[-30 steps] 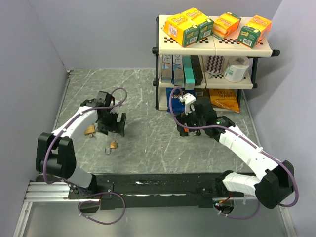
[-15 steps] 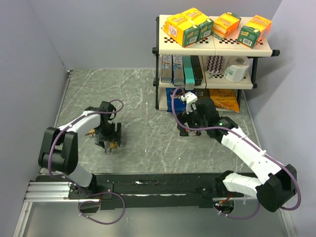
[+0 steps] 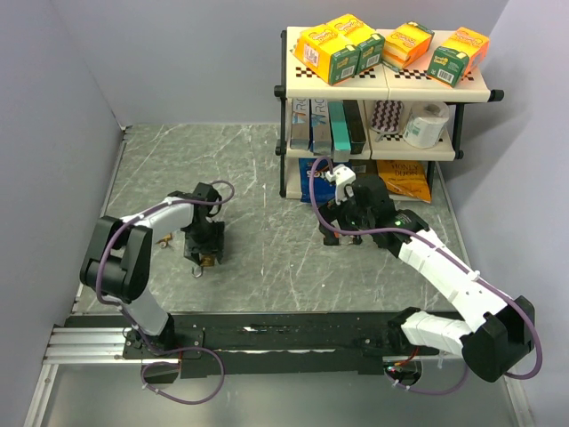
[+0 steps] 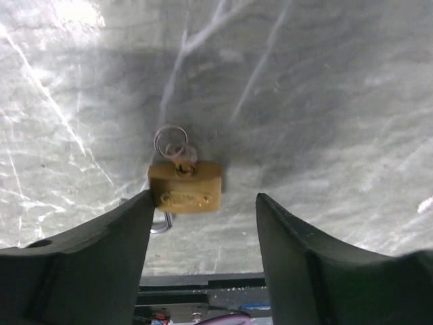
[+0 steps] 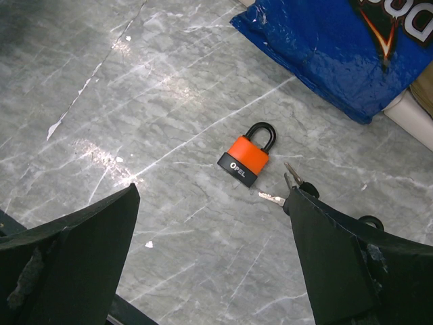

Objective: Lock with the key
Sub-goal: Pick up the lock from the center of the board.

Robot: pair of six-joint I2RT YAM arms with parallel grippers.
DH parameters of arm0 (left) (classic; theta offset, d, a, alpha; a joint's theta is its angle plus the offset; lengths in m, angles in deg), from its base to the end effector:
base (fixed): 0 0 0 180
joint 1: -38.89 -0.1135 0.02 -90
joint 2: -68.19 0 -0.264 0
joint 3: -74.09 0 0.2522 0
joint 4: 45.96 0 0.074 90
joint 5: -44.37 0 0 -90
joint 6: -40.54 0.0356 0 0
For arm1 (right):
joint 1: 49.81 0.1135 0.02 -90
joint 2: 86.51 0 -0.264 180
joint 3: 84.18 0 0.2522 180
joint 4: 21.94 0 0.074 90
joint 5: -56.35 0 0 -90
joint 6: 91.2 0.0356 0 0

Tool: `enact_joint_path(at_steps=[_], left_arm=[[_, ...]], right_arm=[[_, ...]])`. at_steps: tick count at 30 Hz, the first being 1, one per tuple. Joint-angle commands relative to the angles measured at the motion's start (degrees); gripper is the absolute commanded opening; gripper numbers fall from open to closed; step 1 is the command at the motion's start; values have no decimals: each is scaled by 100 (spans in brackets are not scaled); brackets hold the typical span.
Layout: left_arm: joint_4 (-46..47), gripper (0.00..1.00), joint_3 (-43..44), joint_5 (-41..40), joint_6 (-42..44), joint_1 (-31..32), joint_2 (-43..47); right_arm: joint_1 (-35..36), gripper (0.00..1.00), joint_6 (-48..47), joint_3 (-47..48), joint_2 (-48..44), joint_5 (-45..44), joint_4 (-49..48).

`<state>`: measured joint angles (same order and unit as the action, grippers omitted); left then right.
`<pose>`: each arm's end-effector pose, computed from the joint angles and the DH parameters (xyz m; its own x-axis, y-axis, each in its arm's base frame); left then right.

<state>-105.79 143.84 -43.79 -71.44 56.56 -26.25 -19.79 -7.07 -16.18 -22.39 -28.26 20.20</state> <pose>0.2665 -0.0861 0.1623 -0.9942 -0.0759 -0.0766 -0.0710 0.9953 -0.0654 0.2081 0.1241 0.3003 -0.4759 -0.3926 -0.7870 -0.6138 0.7891 -0.0224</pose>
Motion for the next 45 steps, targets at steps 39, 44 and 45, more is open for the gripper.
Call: enact_joint_path(at_steps=[39, 44, 45], left_arm=[[-1878, 1, 1731, 5007, 4191, 263, 2386], [-2364, 1, 1714, 5800, 4597, 842, 2315], [-2311, 1, 1723, 5809, 4536, 1009, 2315]], right_arm=[[406, 100, -2408, 641, -917, 3539, -139], [1321, 100, -3753, 386, -1243, 3223, -324], [1453, 99, -4016, 316, -1322, 3232, -359]])
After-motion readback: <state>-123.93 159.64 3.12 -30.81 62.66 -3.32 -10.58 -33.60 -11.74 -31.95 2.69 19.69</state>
